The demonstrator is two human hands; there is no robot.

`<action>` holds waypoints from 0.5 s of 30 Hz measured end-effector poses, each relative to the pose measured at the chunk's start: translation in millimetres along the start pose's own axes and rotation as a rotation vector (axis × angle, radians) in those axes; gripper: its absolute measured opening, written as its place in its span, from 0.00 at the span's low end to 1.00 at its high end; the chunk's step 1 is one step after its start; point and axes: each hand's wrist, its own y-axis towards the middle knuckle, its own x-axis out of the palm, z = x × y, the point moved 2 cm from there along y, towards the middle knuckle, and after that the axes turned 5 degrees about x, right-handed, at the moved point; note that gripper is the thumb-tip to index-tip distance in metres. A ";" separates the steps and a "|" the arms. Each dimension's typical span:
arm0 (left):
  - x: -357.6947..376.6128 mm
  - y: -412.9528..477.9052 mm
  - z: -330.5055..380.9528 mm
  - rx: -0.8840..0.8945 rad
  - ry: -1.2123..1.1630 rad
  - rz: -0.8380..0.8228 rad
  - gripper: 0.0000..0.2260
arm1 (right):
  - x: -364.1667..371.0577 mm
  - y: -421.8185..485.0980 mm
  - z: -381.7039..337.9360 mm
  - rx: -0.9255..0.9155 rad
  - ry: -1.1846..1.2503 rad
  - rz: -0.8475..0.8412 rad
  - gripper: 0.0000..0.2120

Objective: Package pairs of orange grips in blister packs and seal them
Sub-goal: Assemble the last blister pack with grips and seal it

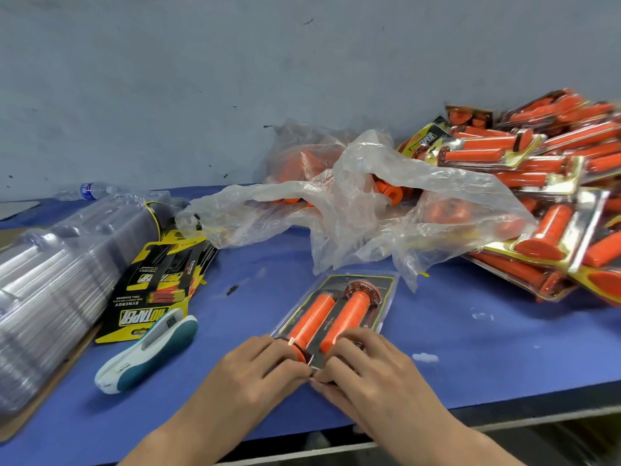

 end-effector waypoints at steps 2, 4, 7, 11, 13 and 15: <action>0.7 -1.0 -2.9 0.016 0.005 -0.001 0.03 | -0.2 -1.7 -0.2 -0.013 0.000 -0.010 0.10; 0.4 -3.5 -7.2 0.013 0.000 0.016 0.03 | -2.9 -3.3 1.3 -0.019 0.004 -0.028 0.10; -7.7 -9.9 -19.5 -0.080 0.057 0.036 0.09 | -8.1 -5.3 7.2 0.005 0.037 -0.080 0.08; -10.9 -14.4 -21.1 -0.082 0.148 0.013 0.12 | -15.8 -4.8 18.8 0.017 0.080 -0.148 0.08; -9.5 -11.9 -13.8 -0.039 0.168 0.014 0.11 | -19.0 -6.2 26.8 0.032 0.027 -0.183 0.07; -7.8 -7.1 -5.5 -0.003 0.182 0.027 0.10 | -19.8 -6.0 27.4 0.050 -0.051 -0.184 0.02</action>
